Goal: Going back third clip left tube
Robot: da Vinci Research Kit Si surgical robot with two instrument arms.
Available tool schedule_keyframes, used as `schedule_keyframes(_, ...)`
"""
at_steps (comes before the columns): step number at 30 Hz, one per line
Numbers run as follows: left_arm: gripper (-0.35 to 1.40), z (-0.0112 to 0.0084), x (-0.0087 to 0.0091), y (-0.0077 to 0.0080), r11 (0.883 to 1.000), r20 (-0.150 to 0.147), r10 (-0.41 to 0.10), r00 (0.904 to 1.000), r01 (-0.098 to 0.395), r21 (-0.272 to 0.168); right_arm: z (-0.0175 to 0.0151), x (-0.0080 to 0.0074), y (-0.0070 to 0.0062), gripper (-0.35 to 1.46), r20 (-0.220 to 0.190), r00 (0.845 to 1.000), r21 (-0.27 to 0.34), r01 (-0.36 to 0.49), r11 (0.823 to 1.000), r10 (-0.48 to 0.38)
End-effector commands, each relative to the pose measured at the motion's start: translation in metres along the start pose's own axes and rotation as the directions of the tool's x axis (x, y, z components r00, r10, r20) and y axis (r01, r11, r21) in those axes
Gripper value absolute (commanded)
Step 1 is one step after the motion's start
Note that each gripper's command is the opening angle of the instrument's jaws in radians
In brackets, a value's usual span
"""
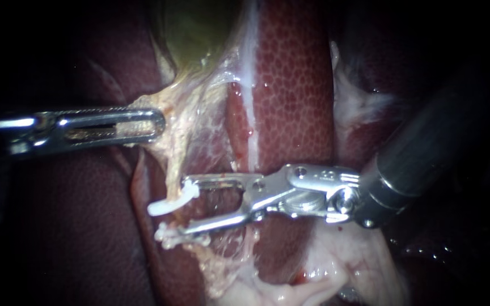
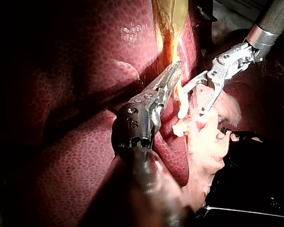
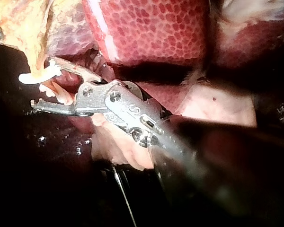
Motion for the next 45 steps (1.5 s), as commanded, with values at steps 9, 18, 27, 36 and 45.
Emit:
schedule_keyframes(9,-0.35,0.0,0.0001,0.0,1.0,0.0,0.0,1.0,0.0,0.0,-0.0003,-0.0003,0.0002,0.6,0.001,1.0,0.003,-0.006,1.0,0.006)
schedule_keyframes(18,-0.35,0.0002,0.0001,-0.0001,1.0,0.001,0.0,1.0,0.0,-0.001,0.0003,-0.0003,-0.0006,0.6,0.001,1.0,0.003,-0.026,1.0,0.026)
schedule_keyframes(27,-0.35,0.0003,0.0001,-0.0002,1.0,0.001,0.0,1.0,0.0,-0.002,0.0022,-0.001,-0.0003,0.6,0.002,1.0,-0.003,-0.025,1.0,0.025)
schedule_keyframes(36,-0.35,0.0004,0.0001,-0.0003,1.0,0.002,0.0,1.0,0.0,-0.003,0.003,-0.0012,-0.0001,0.6,0.003,1.0,0.002,-0.028,1.0,0.028)
schedule_keyframes(45,-0.35,0.0003,0.0001,-0.0003,1.0,0.001,0.0,1.0,0.0,-0.003,0.0026,-0.0013,0.0002,0.6,0.003,1.0,0.003,-0.029,1.0,0.029)
